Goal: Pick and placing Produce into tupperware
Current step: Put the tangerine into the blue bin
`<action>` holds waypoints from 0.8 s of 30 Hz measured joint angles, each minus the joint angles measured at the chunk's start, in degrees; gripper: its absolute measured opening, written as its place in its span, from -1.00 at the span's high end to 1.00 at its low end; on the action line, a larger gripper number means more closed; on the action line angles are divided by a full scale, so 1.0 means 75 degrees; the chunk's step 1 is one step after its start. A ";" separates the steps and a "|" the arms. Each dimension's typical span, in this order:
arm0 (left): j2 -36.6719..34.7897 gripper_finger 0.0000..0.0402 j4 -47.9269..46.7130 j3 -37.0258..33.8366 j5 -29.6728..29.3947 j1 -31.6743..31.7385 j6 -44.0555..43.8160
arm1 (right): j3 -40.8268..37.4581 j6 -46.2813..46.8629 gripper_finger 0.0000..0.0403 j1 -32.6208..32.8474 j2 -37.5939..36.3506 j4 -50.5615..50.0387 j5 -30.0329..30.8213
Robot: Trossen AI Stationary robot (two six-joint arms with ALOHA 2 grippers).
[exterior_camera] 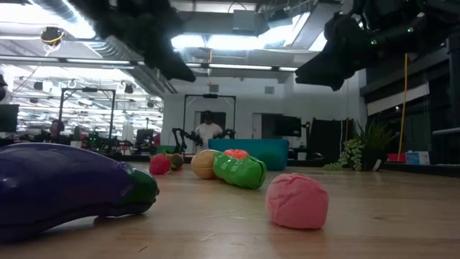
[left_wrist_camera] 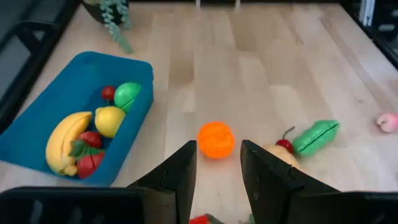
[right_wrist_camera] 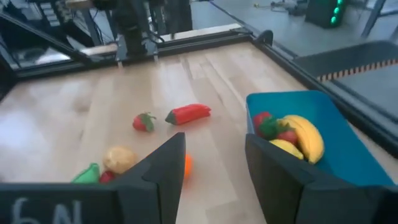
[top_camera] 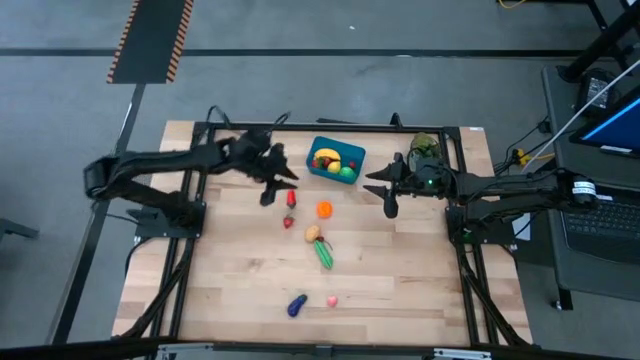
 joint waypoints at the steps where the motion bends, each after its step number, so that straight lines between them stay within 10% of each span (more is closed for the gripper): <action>1: -0.0255 0.42 0.0261 -0.0293 -0.0107 -0.0116 -0.0151 | -0.0001 0.0116 0.15 0.0000 0.0000 -0.0001 0.0001; 24: -0.4288 0.51 0.1699 -0.3489 -0.1391 -0.1714 -0.1453 | -0.0005 -0.0632 0.15 0.1055 0.1372 0.1096 -0.0922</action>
